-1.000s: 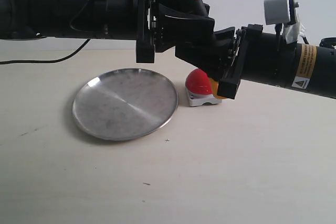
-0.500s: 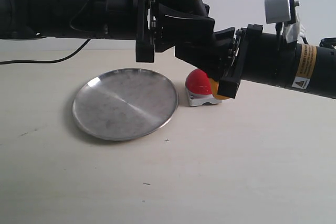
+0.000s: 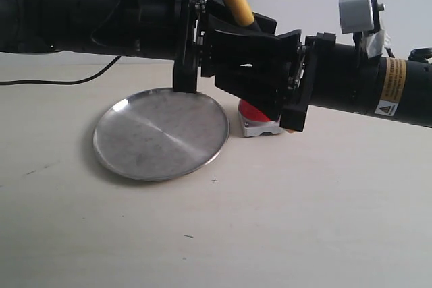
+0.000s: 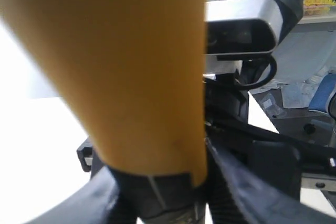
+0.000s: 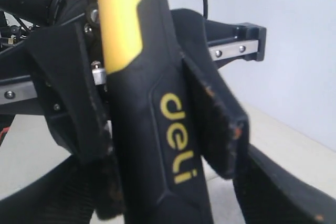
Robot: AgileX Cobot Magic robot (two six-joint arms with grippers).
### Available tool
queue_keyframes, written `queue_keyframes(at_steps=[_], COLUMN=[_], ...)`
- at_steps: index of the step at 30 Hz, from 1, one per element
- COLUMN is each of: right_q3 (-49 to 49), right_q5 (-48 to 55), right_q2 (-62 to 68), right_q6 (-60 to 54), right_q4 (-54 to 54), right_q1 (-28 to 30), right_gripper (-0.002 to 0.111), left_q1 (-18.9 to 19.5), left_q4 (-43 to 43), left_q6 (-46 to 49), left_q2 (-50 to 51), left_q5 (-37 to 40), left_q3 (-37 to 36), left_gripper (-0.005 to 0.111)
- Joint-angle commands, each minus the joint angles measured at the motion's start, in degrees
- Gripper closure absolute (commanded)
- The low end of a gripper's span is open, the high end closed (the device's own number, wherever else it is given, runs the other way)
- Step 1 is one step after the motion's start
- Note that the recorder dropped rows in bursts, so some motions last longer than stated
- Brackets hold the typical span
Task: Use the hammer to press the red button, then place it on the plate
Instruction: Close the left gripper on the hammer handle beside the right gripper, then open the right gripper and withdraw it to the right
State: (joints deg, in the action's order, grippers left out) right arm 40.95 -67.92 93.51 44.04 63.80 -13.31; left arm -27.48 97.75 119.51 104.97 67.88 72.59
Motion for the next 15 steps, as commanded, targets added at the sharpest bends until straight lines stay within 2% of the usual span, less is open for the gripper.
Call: queue_keyframes(at_steps=[1,7,9,12,15], right_q3=[0.64,0.64,0.64,0.64,0.64], right_q5=[0.81,1.85,1.85,1.85,1.73], right_q2=[-0.59,-0.59,-0.59,-0.59,-0.72], right_q6=[-0.35,-0.35,-0.35,-0.24,0.31], right_q4=[-0.93,-0.93,-0.93,-1.04,-1.04], right_q1=[-0.04,-0.04,-0.04,-0.04,-0.04], right_gripper=[0.039,0.04,0.046,0.067,0.095], left_q1=[-0.45,-0.45,-0.45,-0.45,-0.45], left_q4=[2.2,2.2,2.2,2.2,2.2], left_q6=[-0.22,-1.37,-1.37,-1.37,-1.37], left_q2=[-0.32,-0.32,-0.32,-0.32,-0.32], left_q5=[1.62,-0.36,-0.36,-0.36,-0.07], left_q3=[0.65,0.65,0.65,0.65,0.65], left_gripper=[0.107,0.107,0.107,0.107,0.107])
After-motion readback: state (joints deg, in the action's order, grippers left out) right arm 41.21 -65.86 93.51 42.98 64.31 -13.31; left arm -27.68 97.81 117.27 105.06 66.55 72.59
